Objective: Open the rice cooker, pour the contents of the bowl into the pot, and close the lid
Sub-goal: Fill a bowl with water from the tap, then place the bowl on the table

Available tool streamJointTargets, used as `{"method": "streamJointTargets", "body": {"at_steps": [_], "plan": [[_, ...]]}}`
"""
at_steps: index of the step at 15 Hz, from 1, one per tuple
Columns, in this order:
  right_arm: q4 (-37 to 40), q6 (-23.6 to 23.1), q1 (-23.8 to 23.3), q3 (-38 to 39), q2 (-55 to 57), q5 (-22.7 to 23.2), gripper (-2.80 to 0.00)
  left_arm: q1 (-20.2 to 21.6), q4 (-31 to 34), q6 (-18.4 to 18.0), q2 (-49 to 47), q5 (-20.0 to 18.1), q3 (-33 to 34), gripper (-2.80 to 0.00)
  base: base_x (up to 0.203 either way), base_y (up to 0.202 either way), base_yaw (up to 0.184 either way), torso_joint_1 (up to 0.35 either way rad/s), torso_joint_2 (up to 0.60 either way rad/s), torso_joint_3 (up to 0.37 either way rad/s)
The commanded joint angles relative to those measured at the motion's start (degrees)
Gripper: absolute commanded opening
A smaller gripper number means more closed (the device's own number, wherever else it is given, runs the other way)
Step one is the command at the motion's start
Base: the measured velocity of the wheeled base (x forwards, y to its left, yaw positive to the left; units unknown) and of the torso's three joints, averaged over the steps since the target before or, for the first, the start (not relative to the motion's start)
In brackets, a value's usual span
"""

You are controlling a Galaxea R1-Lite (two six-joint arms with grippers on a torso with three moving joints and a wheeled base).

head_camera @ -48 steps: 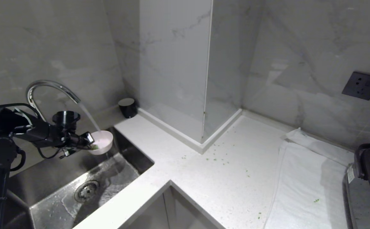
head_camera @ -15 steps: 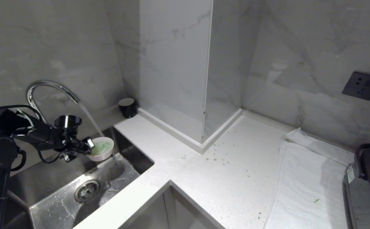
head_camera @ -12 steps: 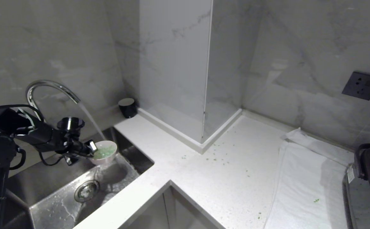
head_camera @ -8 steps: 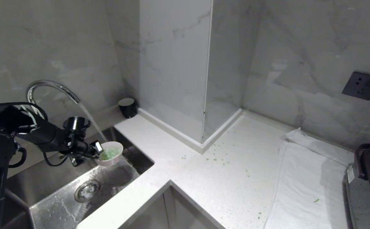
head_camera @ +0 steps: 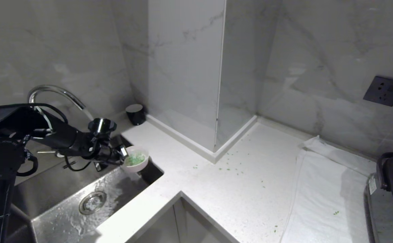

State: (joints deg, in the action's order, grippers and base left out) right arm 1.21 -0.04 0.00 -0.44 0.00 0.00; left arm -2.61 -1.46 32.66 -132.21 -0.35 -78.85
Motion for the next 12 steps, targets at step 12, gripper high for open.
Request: {"method": "streamJointTargets", "body": {"at_steps": [12], "plan": [[0.02,0.04,0.00,0.00,0.00,0.00,-2.80,-17.83,6.49,3.00,-0.15,0.44,-5.80,-2.80,0.000,0.000,0.000,0.000,0.00,0.000]]}}
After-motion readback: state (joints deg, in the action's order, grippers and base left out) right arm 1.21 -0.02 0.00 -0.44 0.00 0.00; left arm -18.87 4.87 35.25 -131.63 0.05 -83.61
